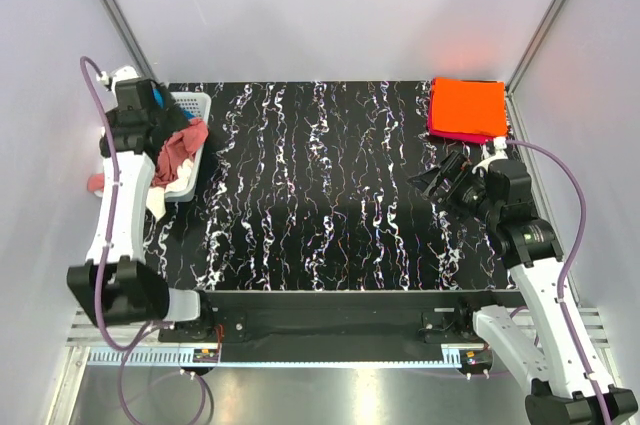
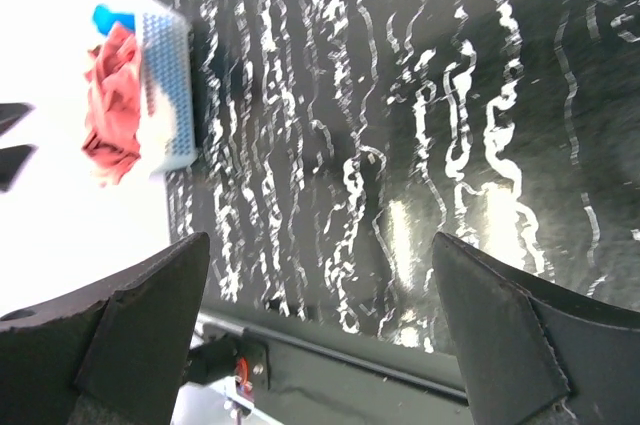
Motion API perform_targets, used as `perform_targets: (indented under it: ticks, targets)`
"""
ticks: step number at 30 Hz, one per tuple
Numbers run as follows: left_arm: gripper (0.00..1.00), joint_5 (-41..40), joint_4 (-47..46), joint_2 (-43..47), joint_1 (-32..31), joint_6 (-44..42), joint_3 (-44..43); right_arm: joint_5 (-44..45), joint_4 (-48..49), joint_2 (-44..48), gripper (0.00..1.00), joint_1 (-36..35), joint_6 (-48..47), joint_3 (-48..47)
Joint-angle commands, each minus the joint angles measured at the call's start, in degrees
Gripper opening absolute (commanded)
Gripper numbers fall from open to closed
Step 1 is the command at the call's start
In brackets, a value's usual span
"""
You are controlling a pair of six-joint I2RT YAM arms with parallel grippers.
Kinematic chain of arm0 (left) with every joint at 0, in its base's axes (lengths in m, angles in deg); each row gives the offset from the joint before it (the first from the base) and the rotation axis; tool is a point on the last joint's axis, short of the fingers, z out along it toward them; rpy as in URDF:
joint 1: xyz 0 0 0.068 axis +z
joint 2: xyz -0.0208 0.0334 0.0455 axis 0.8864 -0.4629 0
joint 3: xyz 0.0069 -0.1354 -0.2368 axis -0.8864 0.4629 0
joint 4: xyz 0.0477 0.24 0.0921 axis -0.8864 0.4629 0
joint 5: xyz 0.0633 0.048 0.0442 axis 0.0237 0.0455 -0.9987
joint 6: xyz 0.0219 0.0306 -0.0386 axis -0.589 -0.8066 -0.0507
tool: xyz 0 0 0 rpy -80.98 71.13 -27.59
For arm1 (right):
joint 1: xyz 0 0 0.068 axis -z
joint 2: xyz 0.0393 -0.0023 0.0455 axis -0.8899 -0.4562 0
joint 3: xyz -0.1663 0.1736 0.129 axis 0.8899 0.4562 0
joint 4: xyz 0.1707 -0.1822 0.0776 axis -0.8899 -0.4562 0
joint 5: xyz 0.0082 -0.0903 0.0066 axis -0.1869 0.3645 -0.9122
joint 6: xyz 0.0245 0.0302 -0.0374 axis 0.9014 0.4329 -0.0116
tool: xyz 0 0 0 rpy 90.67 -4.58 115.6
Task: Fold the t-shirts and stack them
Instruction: Grab the tshirt from the pile, then move the tshirt to the center of the board
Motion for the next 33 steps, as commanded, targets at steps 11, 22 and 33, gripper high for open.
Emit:
perform_targets:
  ticks: [11,22,33]
  targets:
    - [0.64,-9.93,3.61,-20.65,4.55,-4.2,-4.86,-5.83,2.65,5.32,1.0,-0.35,-2.16,-0.7]
    - [0.0,-6.35,6.95,-16.83,4.37,-8.42,-27.87,-5.12,1.69,7.61,1.0,-0.44,-1.37,-0.87]
    - [0.0,-4.84,1.59,-14.44,2.97,-8.87,-49.09,-4.86,1.6,4.97,1.0,-0.35,1.17,-1.49]
